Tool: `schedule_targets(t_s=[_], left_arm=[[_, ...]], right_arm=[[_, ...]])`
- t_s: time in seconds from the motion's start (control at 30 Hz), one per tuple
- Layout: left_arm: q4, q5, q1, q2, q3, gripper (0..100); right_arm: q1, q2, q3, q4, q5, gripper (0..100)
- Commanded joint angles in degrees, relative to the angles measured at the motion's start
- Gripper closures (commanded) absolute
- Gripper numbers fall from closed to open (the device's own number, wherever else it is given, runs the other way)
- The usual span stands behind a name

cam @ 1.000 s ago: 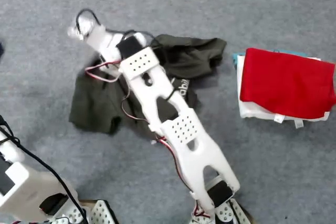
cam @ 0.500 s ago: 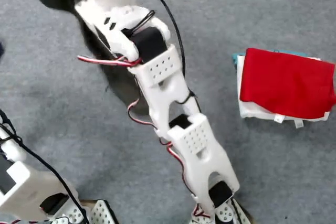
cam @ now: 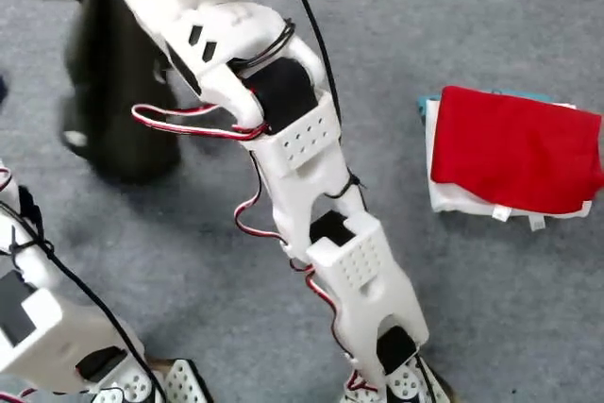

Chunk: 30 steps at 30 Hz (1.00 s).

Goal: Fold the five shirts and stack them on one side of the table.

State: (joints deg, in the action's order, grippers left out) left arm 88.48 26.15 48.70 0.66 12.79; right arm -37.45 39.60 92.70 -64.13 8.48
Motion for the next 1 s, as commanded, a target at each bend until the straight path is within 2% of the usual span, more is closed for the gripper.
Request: schedule_targets(t_s=[0.0,0.13,0.27,0.43,0.53,0.63,0.8,0.97], left_arm=[[0.0,2.73,-0.84,-5.45,-1.54,97],[-0.09,4.92,-4.0,-8.79,-0.92,97],[-3.96,4.92,-10.24,-11.87,4.7,97],[-15.47,5.01,-19.74,-16.62,16.75,97],[-23.3,5.01,-23.52,-17.93,22.46,97],[-28.4,7.12,-25.54,-18.64,25.8,97],[-28.04,15.12,-28.26,-18.64,26.95,97],[-26.11,16.79,-35.21,-18.73,26.77,97]], right_arm=[[3.34,-3.82,2.07,-9.14,-0.62,98.5],[9.58,-4.0,2.07,-18.81,-4.57,98.5],[15.12,-3.82,2.07,-27.78,-5.36,98.5],[21.27,-1.19,-1.01,-36.13,-5.1,98.5],[26.73,2.59,-4.88,-36.66,-4.84,98.5],[31.21,6.2,-7.87,-36.75,-1.23,98.5],[34.81,13.14,-10.42,-36.22,4.57,98.5],[35.52,21.93,-8.48,-32.97,5.19,98.5]])
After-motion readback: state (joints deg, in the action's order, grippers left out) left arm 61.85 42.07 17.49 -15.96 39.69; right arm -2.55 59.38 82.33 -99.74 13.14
